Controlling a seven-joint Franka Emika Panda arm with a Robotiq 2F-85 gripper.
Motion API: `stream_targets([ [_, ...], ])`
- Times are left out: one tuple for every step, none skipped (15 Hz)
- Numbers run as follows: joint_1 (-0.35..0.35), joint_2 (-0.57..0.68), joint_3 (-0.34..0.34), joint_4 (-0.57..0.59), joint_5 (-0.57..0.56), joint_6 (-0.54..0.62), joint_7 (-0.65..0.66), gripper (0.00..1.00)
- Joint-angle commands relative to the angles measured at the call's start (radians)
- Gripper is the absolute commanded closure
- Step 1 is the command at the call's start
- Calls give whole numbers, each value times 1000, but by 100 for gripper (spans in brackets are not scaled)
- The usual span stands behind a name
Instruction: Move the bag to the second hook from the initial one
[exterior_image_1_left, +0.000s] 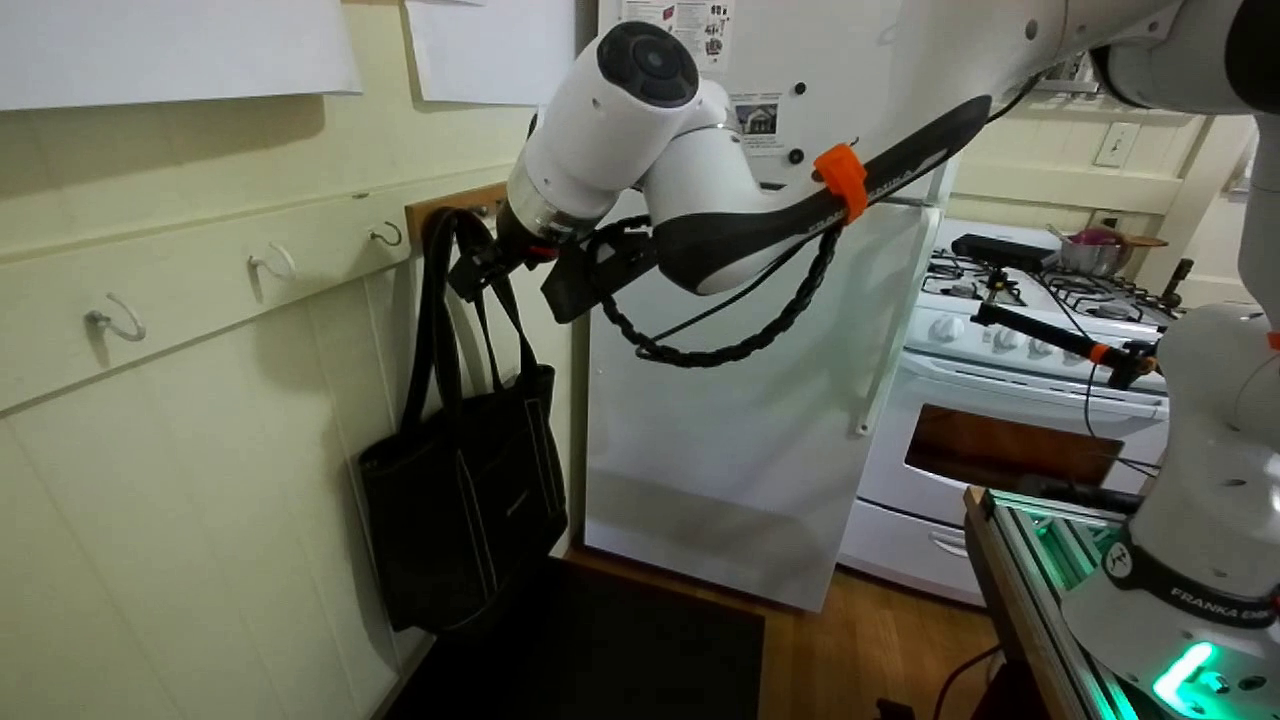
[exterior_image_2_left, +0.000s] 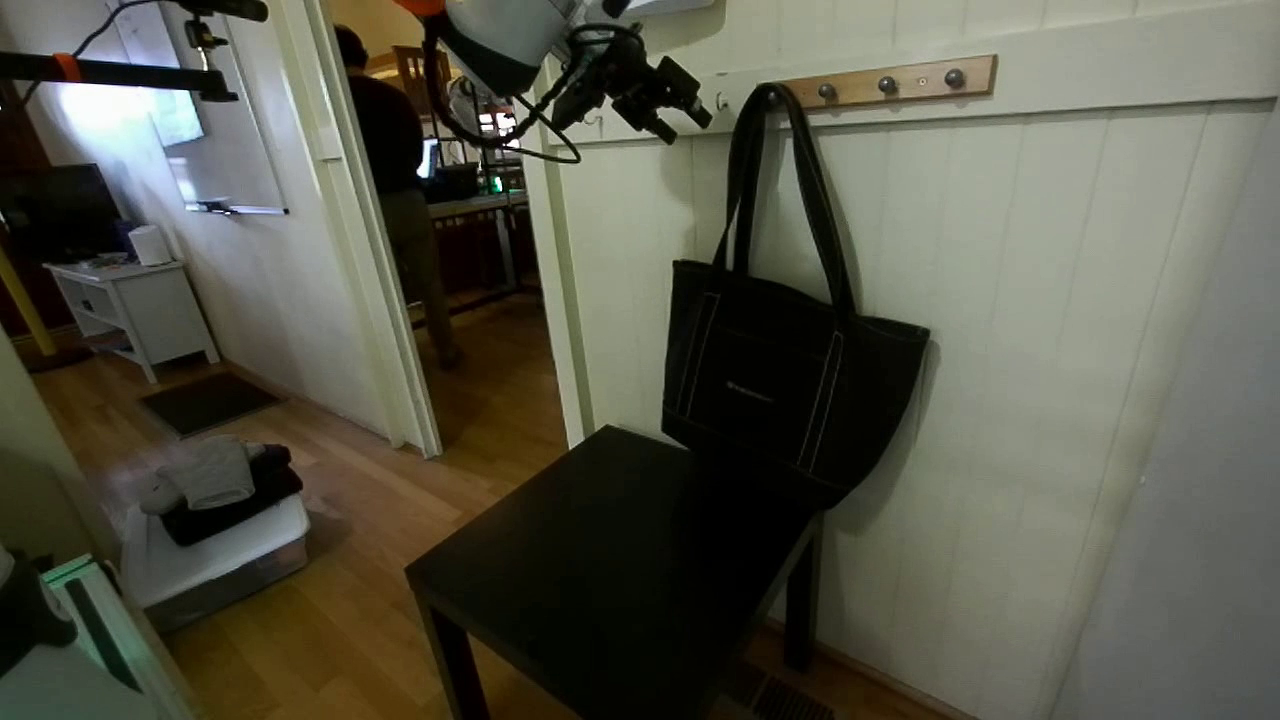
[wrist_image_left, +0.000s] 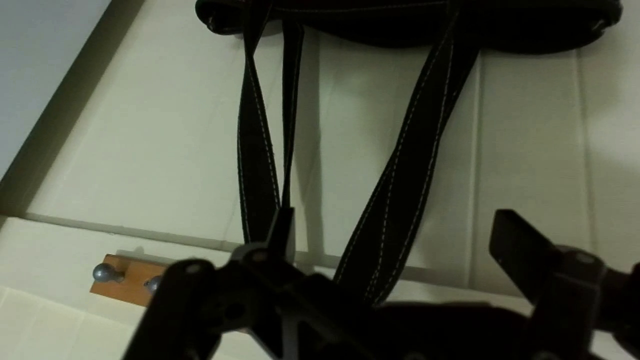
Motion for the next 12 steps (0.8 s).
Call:
stream_targets([
  [19,81,-26,87,-103,2,152,0],
  [20,97,-27,106,-122,-4,178,0],
  [19,121,-25,133,-139,-5,193,0],
  [21,142,-25,159,-155,-15,205,0],
  [23,165,-25,188,-169,-22,211,0],
  [24,183,-24,209,-182,-24,217,0],
  [27,211,-28,240,-201,-31,216,0],
  [27,230,-27,261,-208,-34,216,0],
  [28,254,-30,289,-220,-40,223,0],
  [31,272,-33,312,-229,-46,227,0],
  [31,291,-35,334,-235,-50,227,0],
  [33,309,-40,357,-246,-57,236,0],
])
